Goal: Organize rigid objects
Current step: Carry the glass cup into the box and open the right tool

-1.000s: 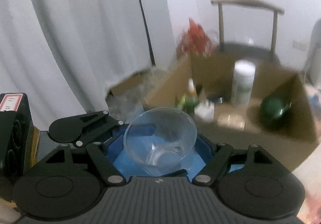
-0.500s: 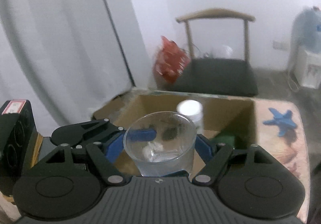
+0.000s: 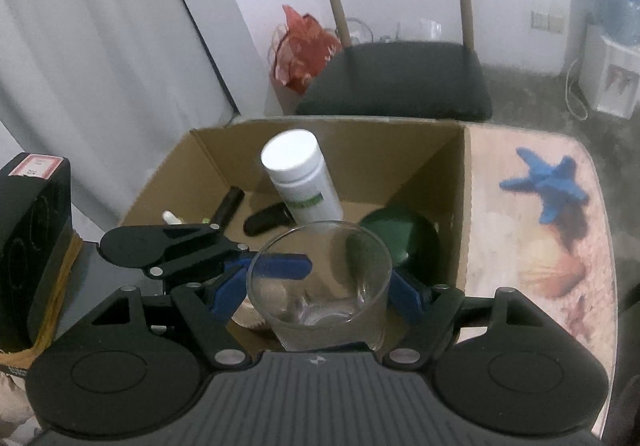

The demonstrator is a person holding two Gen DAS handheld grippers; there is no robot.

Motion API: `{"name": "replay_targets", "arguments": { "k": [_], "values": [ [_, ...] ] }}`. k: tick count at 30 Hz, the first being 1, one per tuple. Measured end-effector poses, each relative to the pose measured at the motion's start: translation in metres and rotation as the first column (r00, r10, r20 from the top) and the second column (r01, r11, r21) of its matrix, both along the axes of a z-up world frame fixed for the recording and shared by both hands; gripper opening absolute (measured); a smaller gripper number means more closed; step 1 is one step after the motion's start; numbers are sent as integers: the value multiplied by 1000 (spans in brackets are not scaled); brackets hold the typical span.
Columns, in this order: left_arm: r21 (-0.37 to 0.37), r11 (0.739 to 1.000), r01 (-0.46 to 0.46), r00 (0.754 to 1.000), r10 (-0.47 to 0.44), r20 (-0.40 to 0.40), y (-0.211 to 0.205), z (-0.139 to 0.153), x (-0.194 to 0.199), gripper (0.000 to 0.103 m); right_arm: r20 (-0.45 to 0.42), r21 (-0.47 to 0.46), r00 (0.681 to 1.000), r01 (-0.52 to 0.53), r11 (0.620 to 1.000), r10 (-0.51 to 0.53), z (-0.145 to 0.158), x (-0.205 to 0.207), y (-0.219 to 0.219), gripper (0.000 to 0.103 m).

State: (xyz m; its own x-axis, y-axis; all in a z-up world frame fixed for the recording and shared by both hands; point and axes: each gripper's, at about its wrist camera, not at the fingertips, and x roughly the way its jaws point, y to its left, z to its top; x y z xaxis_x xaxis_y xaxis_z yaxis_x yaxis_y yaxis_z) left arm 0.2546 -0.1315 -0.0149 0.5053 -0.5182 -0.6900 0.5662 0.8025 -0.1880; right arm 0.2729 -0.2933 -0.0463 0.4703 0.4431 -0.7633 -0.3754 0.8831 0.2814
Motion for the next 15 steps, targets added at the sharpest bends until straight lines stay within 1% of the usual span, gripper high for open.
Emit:
{"name": "replay_targets", "arguments": {
  "k": [2,4,5,6,8,11,13,15],
  "values": [
    [10,1000,0,1000,0,3,-2,-3,2,73,-15,-5,1000,4,1000,-4,-2,1,-1,80],
    [11,1000,6,1000,-6,6,-4,-4,7,79,-32,-11,999,15,1000,-15,-7,3,-3,80],
    [13,1000,2,1000,-2,1,-4,-5,8,80,-29,-18,999,17,1000,-18,-8,5,-3,71],
    [12,1000,-5,1000,6,-7,-4,-6,8,80,-24,-20,1000,15,1000,-15,-7,4,-4,68],
    [-7,1000,-13,1000,13,-7,0,-7,8,80,-21,-7,1000,20,1000,-20,-5,4,-5,68],
    [-16,999,-29,1000,29,10,3,-2,7,83,7,-1,1000,31,1000,-31,3,2,-7,68],
    [-25,999,-42,999,43,31,4,3,3,91,27,17,999,45,999,-45,12,-1,-11,68],
    [-40,998,-55,996,57,61,6,11,-5,95,61,53,995,71,996,-74,25,-11,-18,68]
  ]
}}
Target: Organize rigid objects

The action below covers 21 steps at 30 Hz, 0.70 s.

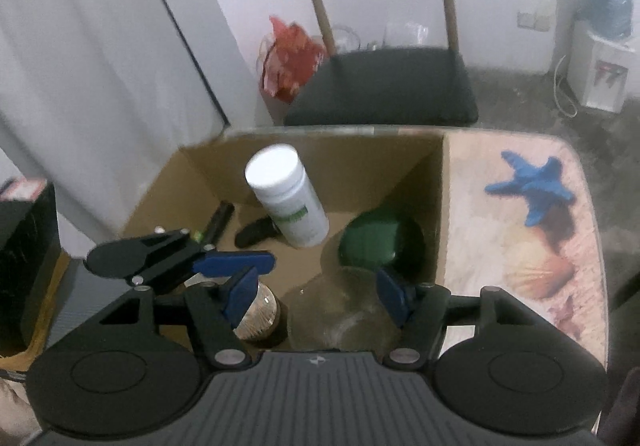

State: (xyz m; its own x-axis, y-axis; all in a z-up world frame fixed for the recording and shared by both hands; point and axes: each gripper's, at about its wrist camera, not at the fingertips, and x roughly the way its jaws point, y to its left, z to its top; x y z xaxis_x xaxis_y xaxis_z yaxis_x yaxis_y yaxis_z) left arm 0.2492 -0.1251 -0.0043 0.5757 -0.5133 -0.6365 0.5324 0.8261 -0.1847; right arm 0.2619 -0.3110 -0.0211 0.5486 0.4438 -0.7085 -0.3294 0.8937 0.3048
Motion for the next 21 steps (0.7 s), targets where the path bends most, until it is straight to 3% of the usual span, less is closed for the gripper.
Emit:
{"name": "replay_targets", "arguments": {
  "k": [5,9,12,16,21],
  "values": [
    [-20,999,-37,997,38,72,14,30,-38,99,104,113,991,78,991,-89,35,-49,-23,69],
    [-14,994,-111,987,112,116,30,60,-76,103,198,177,968,122,977,-157,56,-108,-35,81],
    [18,978,-208,965,202,168,45,77,-110,103,245,238,949,141,961,-200,63,-150,-40,93],
    [81,941,-330,934,312,175,64,86,-141,103,276,300,928,165,939,-251,62,-195,-39,101],
    [151,846,-511,856,485,178,91,89,-169,103,309,252,917,176,952,-251,56,-225,-25,103]
  ]
}}
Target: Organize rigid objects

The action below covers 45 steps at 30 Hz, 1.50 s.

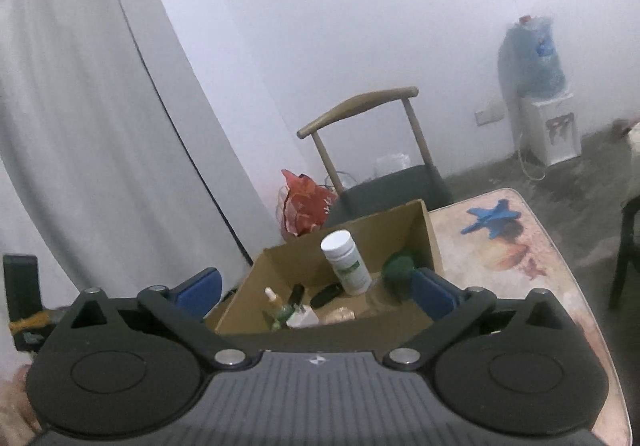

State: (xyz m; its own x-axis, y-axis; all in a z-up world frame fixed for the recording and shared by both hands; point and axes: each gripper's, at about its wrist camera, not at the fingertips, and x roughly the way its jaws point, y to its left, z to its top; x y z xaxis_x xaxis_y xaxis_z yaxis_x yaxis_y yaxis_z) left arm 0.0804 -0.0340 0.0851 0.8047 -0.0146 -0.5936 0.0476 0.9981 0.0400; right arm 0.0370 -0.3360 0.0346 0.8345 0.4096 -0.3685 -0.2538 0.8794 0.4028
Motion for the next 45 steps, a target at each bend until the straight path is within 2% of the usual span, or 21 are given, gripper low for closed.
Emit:
{"name": "replay_targets", "arguments": {
  "k": [2,5,9,12,16,19,26,45],
  "values": [
    [24,998,-55,998,55,4,7,-2,-7,103,-22,-48,1000,-2,999,1,-5,-1,10,103],
    [41,996,-82,996,83,-21,14,-8,-8,103,-69,-128,998,7,992,-16,-13,3,27,103],
    [-44,990,-136,990,135,-30,24,-23,-8,103,-107,-209,994,11,978,-34,-25,11,49,103],
    [-109,981,-160,986,153,-65,27,-38,0,103,-128,-273,988,45,961,-83,-35,18,64,103],
    [-72,989,-132,986,124,-111,19,-49,16,103,-112,-357,982,101,928,-150,-42,29,80,103],
    [-44,992,-120,989,116,-94,12,-51,22,103,-113,-379,981,106,919,-159,-45,40,86,103],
    [-37,995,-89,991,85,-100,1,-53,38,103,-138,-419,975,100,903,-172,-59,63,98,103],
    [1,998,-55,994,55,-95,-29,-53,52,103,-168,-416,964,121,901,-207,-73,85,76,103]
  ]
}}
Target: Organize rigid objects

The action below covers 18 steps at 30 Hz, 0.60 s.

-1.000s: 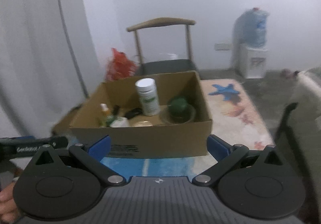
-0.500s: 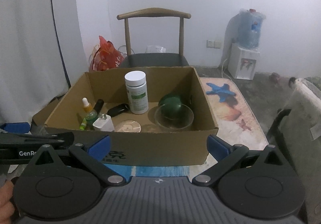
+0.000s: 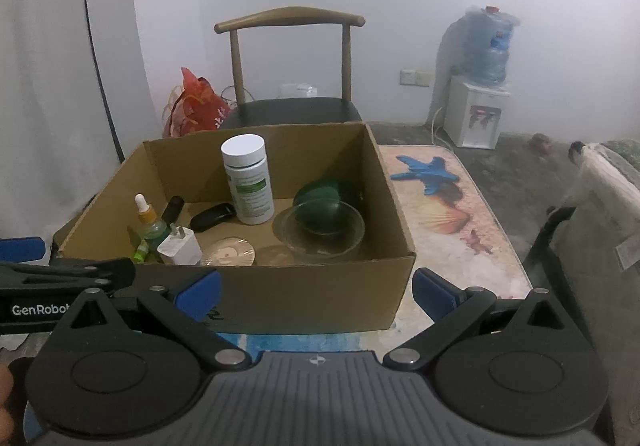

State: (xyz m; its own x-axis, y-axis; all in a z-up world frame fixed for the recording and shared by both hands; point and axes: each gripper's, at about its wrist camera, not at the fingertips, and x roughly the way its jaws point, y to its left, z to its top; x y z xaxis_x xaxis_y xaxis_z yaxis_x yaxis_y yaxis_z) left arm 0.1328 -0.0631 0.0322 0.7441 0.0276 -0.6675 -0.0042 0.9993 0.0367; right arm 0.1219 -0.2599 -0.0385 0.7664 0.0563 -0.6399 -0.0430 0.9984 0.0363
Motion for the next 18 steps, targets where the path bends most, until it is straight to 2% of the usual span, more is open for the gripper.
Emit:
{"name": "replay_targets", "arguments": {
  "k": [18],
  "values": [
    [14,1000,0,1000,1,-8,-12,-1,7,102,-9,10,1000,10,1000,-10,-5,8,-10,103]
  ]
}}
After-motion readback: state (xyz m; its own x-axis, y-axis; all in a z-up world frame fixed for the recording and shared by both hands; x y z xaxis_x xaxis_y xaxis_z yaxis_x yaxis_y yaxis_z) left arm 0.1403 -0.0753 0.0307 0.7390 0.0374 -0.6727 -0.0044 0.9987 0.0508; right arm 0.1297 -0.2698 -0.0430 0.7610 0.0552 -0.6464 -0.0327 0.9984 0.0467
